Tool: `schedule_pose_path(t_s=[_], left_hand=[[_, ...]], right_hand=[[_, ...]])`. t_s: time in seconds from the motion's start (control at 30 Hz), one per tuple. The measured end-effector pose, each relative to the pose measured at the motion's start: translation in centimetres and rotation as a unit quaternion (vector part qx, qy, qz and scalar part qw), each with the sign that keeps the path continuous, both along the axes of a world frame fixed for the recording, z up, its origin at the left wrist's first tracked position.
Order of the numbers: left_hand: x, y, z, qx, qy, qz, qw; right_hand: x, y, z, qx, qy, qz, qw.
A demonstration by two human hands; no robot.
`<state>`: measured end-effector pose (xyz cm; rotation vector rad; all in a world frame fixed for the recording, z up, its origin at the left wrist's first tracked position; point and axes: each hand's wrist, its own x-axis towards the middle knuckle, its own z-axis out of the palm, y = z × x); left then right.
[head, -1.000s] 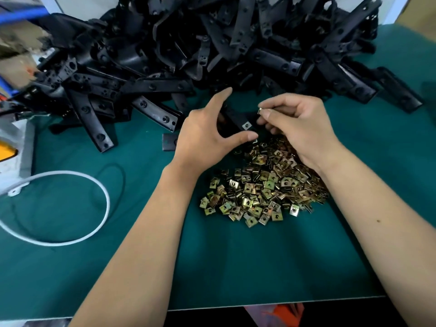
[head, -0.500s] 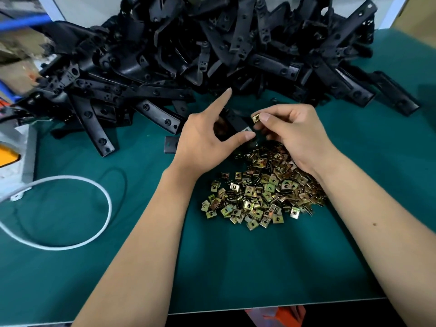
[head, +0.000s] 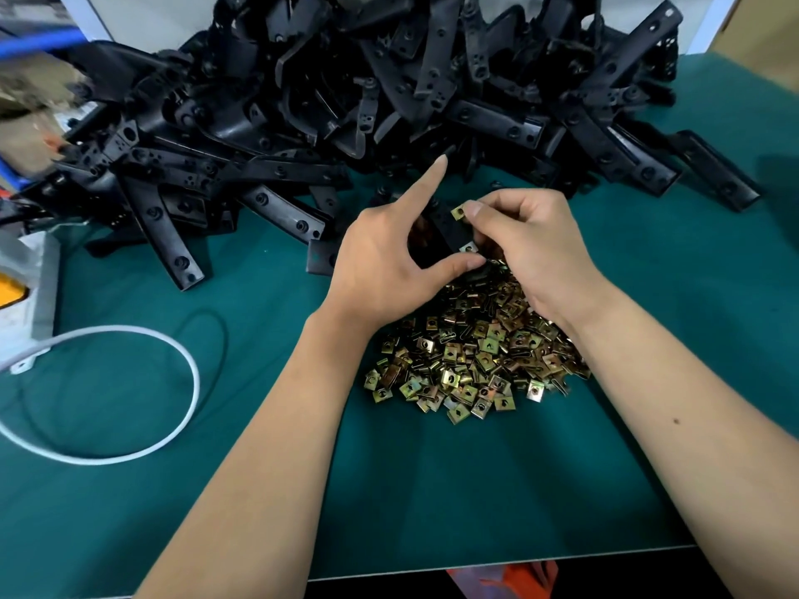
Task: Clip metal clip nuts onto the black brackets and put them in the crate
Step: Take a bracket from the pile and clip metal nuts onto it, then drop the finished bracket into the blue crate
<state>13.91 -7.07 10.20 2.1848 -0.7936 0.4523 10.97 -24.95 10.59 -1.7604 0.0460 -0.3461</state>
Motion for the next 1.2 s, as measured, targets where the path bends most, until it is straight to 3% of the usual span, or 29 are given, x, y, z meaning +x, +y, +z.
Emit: schedule_pose_path(t_s=[0.37,0.83,1.07,1.2], left_hand=[[-0.5,-0.3,0.6,0.009,-0.01,-0.008,1.0],[-0.1,-0.2,-0.1,-0.004,-0.023,-0.002,1.0],[0.5,0.0,-0.1,-0.019,-0.002,0.01,1.0],[0.8,0.7,-0.1,-0.006,0.03,0.03,0.999]], right_hand=[[-0.2,0.2,0.4,-0.024,-0.009,0.006,1.0],[-1.3,0.6,1.1,-0.203,-0.08,0.06,0.974],[-1.0,0.6,0.9,-0.157,-0.049,0.054,0.985],[-0.7,0.0,0.5,-0.251,-0.062,0.046,0.965]])
